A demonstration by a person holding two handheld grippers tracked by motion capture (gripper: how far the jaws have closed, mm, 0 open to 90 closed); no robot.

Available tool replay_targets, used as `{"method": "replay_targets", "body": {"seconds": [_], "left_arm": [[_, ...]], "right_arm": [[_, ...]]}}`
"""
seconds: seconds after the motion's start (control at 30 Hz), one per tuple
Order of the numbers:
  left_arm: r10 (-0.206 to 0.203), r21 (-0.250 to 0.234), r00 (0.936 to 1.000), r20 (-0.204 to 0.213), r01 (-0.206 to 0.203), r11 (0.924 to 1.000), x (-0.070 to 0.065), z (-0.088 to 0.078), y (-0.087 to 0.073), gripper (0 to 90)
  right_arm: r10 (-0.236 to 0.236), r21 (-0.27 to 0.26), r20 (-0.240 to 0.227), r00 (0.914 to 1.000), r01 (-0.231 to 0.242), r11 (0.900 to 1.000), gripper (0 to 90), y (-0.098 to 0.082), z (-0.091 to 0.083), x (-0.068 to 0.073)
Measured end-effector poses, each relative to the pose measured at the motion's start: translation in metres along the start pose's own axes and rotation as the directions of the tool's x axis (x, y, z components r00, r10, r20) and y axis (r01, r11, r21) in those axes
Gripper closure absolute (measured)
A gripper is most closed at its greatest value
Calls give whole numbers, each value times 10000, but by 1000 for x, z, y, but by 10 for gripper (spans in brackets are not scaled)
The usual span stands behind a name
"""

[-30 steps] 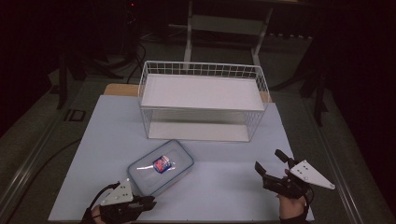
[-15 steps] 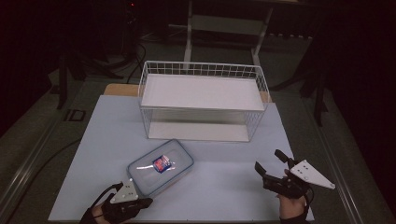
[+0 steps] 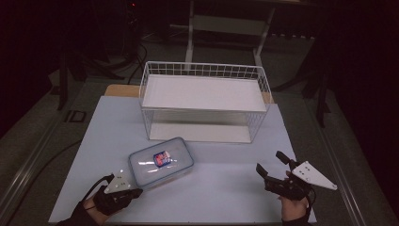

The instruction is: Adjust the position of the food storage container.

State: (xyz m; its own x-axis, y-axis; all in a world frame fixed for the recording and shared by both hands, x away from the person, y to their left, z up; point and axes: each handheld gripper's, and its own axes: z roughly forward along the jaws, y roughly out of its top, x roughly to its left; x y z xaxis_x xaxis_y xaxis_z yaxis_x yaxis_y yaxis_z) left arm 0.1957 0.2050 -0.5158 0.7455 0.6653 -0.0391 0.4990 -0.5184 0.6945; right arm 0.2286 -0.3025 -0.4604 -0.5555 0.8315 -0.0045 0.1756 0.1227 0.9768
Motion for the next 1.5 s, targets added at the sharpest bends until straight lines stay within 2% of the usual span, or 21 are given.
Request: {"method": "replay_targets", "body": {"seconds": [0.17,0.2,0.23,0.3,0.33,0.37,0.4,0.6,0.63,0.67,0.7,0.73,0.77,0.8,0.9,0.93,1.03,1.07,1.1,1.23,1.5], "left_arm": [[-250,30,9996,-154,251,9997,8,1,-2,898],[-410,2,9989,-223,410,9992,10,2,-3,898],[-549,-25,9981,-264,549,9985,12,2,-3,898],[-718,-73,9953,-657,715,9974,18,2,-4,898],[-878,-281,9932,-766,859,9959,22,2,-5,898],[-878,-281,9932,-766,859,9959,22,2,-5,897],[-1057,-405,9911,-809,1027,9939,27,3,-4,897],[-907,-274,9906,-1029,883,9957,35,3,-4,898],[-956,-310,9889,-1141,927,9952,39,3,-5,898],[-1210,-400,9846,-1265,1168,9923,50,1,-6,898],[-1210,-400,9846,-1265,1168,9923,50,1,-6,898],[-1481,-546,9796,-1362,1418,9884,60,1,-4,898],[-1481,-546,9796,-1362,1418,9884,60,1,-4,898],[-1511,-530,9785,-1404,1450,9880,67,2,-1,898],[-1493,-598,9787,-1407,1421,9880,69,5,3,899],[-1382,-585,9808,-1372,1312,9896,70,6,7,899],[-1261,-501,9809,-1483,1199,9915,73,12,13,899],[-1361,-565,9806,-1412,1293,9900,75,13,14,899],[-1403,-609,9809,-1349,1331,9892,75,15,15,899],[-1156,-566,9840,-1359,1088,9925,75,24,25,898],[-1178,-702,9856,-1212,1099,9915,78,39,38,899]], "right_arm": [[6,-13,-19,10000,-6,10000,133,0,1,0],[6,-13,-19,10000,-6,10000,133,0,1,0],[11,-13,-26,10000,-11,10000,133,0,0,0],[12,-14,-21,10000,-12,10000,133,0,0,0],[15,-17,-33,10000,-15,10000,133,0,1,0],[15,-17,-33,10000,-15,10000,133,0,1,0],[-6,-2,-48,10000,6,10000,133,0,1,0],[6,-9,-46,10000,-6,10000,133,0,0,0],[6,-9,-46,10000,-6,10000,133,0,0,0],[17,-16,-42,10000,-17,10000,133,0,0,0],[17,-16,-42,10000,-17,10000,133,0,0,0],[-9,-33,-42,10000,9,10000,133,0,0,1],[-9,-33,-42,10000,9,10000,133,0,0,1],[-13,-43,-46,10000,13,10000,133,0,0,1],[5,-41,-40,10000,-5,10000,133,0,0,1],[5,-41,-40,10000,-5,10000,133,0,0,1],[22,-24,-38,10000,-22,10000,133,0,0,1],[19,-15,-57,10000,-19,10000,133,0,0,0],[14,-10,-55,10000,-14,10000,133,0,0,1],[14,-28,-47,10000,-14,10000,133,0,0,0],[20,-9,-86,10000,-20,10000,134,0,0,0]]}}
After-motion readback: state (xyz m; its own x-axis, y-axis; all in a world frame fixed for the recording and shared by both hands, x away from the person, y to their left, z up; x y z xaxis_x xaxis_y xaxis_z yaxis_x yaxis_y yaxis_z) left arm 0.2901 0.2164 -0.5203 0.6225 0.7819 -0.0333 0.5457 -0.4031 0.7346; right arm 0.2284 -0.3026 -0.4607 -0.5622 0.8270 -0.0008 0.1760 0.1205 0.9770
